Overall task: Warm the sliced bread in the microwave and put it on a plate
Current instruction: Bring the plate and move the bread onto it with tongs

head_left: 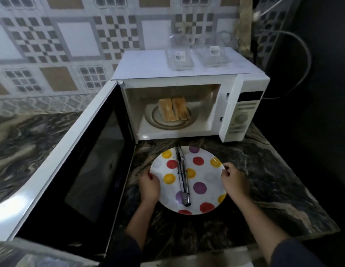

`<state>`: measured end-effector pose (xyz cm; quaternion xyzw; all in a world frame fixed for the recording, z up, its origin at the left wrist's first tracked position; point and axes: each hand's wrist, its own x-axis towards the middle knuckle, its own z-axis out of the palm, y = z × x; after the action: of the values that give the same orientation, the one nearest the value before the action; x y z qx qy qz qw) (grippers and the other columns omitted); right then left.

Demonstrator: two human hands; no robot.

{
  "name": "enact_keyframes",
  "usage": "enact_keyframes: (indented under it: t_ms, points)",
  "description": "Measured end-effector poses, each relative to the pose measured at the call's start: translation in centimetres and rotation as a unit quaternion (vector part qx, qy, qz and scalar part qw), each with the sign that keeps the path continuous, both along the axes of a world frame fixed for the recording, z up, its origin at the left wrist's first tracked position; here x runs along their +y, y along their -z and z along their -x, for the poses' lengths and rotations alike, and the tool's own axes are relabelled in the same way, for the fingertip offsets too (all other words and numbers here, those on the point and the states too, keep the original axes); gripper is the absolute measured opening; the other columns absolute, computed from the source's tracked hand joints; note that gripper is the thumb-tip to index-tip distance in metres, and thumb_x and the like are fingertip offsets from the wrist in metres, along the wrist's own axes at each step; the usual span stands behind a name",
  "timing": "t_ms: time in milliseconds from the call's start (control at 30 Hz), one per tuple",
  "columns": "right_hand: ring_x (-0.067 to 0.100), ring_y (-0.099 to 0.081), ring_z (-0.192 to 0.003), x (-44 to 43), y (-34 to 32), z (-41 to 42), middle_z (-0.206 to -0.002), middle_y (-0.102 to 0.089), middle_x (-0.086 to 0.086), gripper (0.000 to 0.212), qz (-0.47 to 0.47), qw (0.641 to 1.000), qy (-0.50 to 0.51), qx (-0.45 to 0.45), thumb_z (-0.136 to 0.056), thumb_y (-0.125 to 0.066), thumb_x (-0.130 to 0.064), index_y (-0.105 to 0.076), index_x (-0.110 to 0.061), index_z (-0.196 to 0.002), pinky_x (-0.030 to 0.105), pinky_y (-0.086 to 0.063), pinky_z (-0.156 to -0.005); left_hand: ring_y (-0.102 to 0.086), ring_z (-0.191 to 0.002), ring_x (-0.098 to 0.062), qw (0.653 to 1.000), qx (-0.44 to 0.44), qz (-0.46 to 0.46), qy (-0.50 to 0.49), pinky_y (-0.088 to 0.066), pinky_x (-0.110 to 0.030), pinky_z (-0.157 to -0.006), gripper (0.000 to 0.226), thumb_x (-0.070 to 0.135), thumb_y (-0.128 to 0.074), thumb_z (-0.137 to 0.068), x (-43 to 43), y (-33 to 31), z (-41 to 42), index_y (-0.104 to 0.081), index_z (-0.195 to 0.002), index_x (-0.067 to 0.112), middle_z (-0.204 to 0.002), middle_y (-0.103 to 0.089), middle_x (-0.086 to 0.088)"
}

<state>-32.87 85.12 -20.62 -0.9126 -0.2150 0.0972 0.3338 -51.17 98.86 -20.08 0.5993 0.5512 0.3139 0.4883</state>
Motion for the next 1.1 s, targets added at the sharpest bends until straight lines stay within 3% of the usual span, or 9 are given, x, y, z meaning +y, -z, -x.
enact_keyframes:
  t_ms: [100, 300, 400, 500, 633, 733, 833, 967, 1100]
  points:
    - [0.028, -0.059, -0.086, 0.9, 0.1, -1.7, -0.100, -0.065, 0.011, 0.016, 0.008, 0.999, -0.035, 0.011, -0.093, -0.045, -0.017, -0.059, -0.014, -0.101, 0.032, -0.046, -0.068, -0.053, -0.113, -0.033, 0.999, 0.022, -0.015, -0.019, -0.041, -0.038, -0.103, 0.036, -0.005, -0.042, -0.085, 0.0, -0.3, -0.8, -0.059, -0.117, -0.002, -0.122, -0.055, -0.020]
    - [0.025, -0.053, -0.077, 1.1, -0.1, -4.0, -0.092, -0.058, 0.012, 0.009, 0.057, 0.996, -0.073, 0.018, -0.093, -0.046, -0.013, -0.053, -0.008, -0.093, 0.029, -0.040, -0.064, -0.057, -0.105, -0.035, 0.998, 0.062, -0.007, -0.014, -0.047, -0.047, -0.097, 0.035, -0.003, -0.044, -0.081, -0.3, 2.2, -2.2, -0.062, -0.110, 0.000, -0.114, -0.058, -0.023]
    - [0.023, -0.049, -0.076, 1.0, -0.4, -4.6, -0.091, -0.055, 0.014, 0.006, 0.077, 0.993, -0.089, -0.003, -0.092, -0.046, -0.009, -0.048, -0.008, -0.087, 0.029, -0.038, -0.064, -0.051, -0.113, -0.036, 0.996, 0.088, -0.015, -0.004, -0.039, -0.040, -0.105, 0.038, -0.005, -0.045, -0.083, -1.5, 1.1, -2.3, -0.058, -0.119, -0.001, -0.123, -0.049, -0.023]
    - [0.030, -0.055, -0.086, 1.0, -0.5, -5.1, -0.101, -0.058, 0.019, 0.005, 0.109, 0.989, -0.098, -0.028, -0.090, -0.047, -0.010, -0.048, -0.007, -0.087, 0.038, -0.047, -0.070, -0.045, -0.118, -0.037, 0.994, 0.107, -0.023, 0.007, -0.031, -0.030, -0.105, 0.040, -0.006, -0.045, -0.085, -1.9, 1.1, -2.4, -0.054, -0.123, -0.003, -0.128, -0.042, -0.025]
    - [0.034, -0.053, -0.104, 1.2, -0.9, -4.9, -0.126, -0.043, 0.018, 0.021, 0.140, 0.984, -0.096, -0.048, -0.091, -0.049, -0.015, -0.053, -0.001, -0.106, 0.039, -0.046, -0.081, -0.038, -0.121, -0.037, 0.989, 0.138, -0.041, 0.022, -0.026, -0.026, -0.102, 0.039, -0.004, -0.044, -0.085, -1.9, 1.6, -2.4, -0.055, -0.122, -0.003, -0.128, -0.045, -0.027]
    - [0.036, -0.051, -0.104, 2.3, -1.5, -3.0, -0.123, -0.042, 0.020, 0.026, 0.072, 0.988, -0.112, -0.079, -0.092, -0.052, -0.018, -0.053, 0.001, -0.109, 0.037, -0.042, -0.083, -0.037, -0.123, -0.035, 0.989, 0.142, -0.038, 0.033, -0.026, -0.026, -0.104, 0.039, -0.003, -0.044, -0.085, -1.7, 1.7, -2.2, -0.054, -0.122, -0.002, -0.129, -0.045, -0.026]
    - [0.031, -0.048, -0.115, 4.2, -1.3, 0.1, -0.127, -0.045, 0.015, 0.041, 0.034, 0.985, -0.168, -0.035, -0.092, -0.050, -0.033, -0.049, -0.003, -0.120, 0.036, -0.041, -0.090, -0.037, -0.123, -0.038, 0.988, 0.139, -0.045, 0.047, -0.027, -0.030, -0.106, 0.039, -0.003, -0.047, -0.084, -1.6, 1.8, -1.8, -0.054, -0.123, -0.002, -0.128, -0.043, -0.028]
    - [0.030, -0.037, -0.127, 6.0, -0.1, 3.0, -0.138, -0.040, 0.013, 0.068, 0.108, 0.976, -0.191, 0.010, -0.086, -0.049, -0.054, -0.037, -0.007, -0.133, 0.039, -0.039, -0.096, -0.038, -0.122, -0.038, 0.987, 0.133, -0.050, 0.077, -0.028, -0.032, -0.108, 0.040, -0.002, -0.048, -0.084, -1.5, 1.9, -1.2, -0.053, -0.124, -0.002, -0.128, -0.041, -0.027]
    - [0.030, -0.048, -0.114, 6.0, 0.4, 4.1, -0.126, -0.050, 0.013, 0.036, 0.097, 0.978, -0.183, 0.035, -0.090, -0.048, -0.030, -0.044, -0.009, -0.119, 0.038, -0.044, -0.091, -0.040, -0.120, -0.039, 0.983, 0.138, -0.057, 0.103, -0.031, -0.035, -0.107, 0.038, 0.000, -0.050, -0.084, -1.1, 2.1, -0.7, -0.054, -0.122, -0.004, -0.127, -0.042, -0.027]
